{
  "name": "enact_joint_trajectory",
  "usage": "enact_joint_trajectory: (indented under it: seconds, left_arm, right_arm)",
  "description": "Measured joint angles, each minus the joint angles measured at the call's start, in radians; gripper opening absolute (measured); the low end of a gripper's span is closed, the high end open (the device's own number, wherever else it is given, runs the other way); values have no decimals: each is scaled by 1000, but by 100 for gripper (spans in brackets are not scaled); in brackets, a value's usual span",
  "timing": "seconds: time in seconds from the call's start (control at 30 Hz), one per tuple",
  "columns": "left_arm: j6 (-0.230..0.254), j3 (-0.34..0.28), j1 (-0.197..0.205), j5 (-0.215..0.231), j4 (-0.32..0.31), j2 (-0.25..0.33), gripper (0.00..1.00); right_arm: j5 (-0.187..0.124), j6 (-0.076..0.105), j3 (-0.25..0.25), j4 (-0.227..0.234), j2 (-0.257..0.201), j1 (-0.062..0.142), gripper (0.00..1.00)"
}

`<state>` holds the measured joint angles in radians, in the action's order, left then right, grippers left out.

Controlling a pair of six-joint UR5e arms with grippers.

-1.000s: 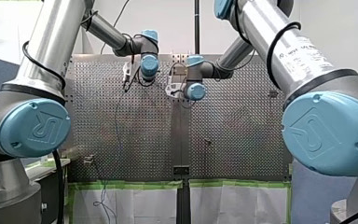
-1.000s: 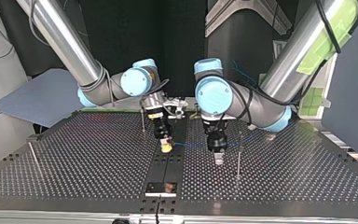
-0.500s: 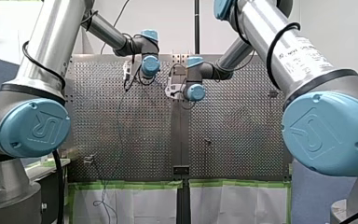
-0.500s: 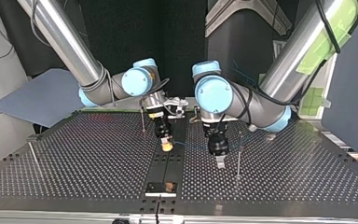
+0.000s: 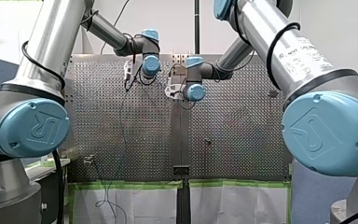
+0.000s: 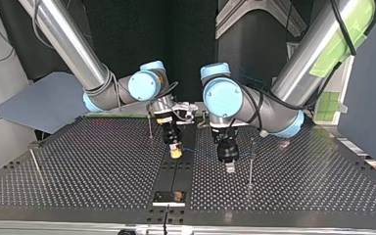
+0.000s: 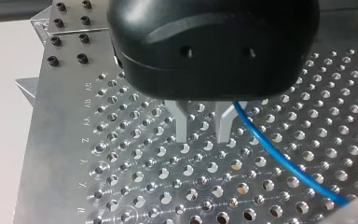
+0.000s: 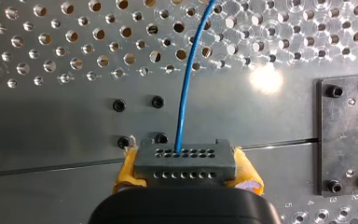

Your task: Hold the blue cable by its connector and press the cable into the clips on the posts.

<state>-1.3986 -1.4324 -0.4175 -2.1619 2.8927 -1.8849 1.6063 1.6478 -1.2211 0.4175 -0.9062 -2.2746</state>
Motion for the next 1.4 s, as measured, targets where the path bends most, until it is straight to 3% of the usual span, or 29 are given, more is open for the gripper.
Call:
enact_joint_trajectory:
  seconds: [0.07,0.1,0.13,0.17,0.77,1.07,1.4]
  left_arm:
    - [0,0,-1,-3,1,0,21]
    - [0,0,-2,-3,1,0,9]
    - [-1,0,-3,-4,1,0,9]
    - [-1,0,-5,-6,3,-1,1]
    - [-12,0,-32,-11,14,-4,1]
    - [-32,0,-58,-14,30,-67,1]
    - [-57,-6,-70,-14,34,-120,1]
  right_arm:
    - [0,0,0,0,0,0,0]
    - [0,0,0,0,0,0,0]
    - [0,0,0,-1,0,0,0]
    - [0,0,0,-1,0,0,0]
    - [15,0,0,-13,0,7,0]
    - [17,2,0,-52,-2,12,0]
    - [74,1,-29,-91,-8,24,0]
